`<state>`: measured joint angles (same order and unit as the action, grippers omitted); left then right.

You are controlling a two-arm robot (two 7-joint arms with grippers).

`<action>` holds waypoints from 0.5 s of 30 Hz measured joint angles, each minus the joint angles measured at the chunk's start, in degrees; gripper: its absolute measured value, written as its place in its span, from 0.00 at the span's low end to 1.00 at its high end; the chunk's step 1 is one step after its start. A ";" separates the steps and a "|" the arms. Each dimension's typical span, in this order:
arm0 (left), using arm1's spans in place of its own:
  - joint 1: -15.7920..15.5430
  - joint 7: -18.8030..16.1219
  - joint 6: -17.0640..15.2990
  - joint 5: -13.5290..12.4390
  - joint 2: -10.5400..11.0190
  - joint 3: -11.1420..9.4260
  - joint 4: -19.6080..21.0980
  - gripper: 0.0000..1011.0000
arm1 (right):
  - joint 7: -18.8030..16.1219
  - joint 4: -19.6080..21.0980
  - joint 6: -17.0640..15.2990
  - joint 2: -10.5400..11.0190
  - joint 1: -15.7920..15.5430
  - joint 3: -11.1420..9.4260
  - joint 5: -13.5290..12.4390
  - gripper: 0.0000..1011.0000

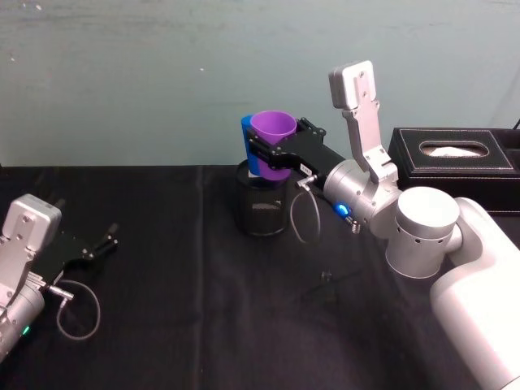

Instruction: Pick up one cup with a gripper and tap it against the other cup.

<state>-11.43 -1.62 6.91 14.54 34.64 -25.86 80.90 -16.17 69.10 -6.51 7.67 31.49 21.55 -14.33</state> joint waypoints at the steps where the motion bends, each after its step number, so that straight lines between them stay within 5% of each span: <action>1: 0.00 0.00 0.00 0.00 0.00 0.00 0.00 0.99 | 0.00 0.00 0.00 0.00 0.00 0.00 0.00 0.73; 15: 0.00 0.00 0.00 0.00 0.00 0.00 0.00 0.99 | 0.00 0.00 0.00 0.00 0.00 0.00 0.00 0.73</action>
<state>-11.43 -1.62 6.91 14.55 34.65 -25.86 80.90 -16.17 69.10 -6.51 7.67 31.49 21.55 -14.33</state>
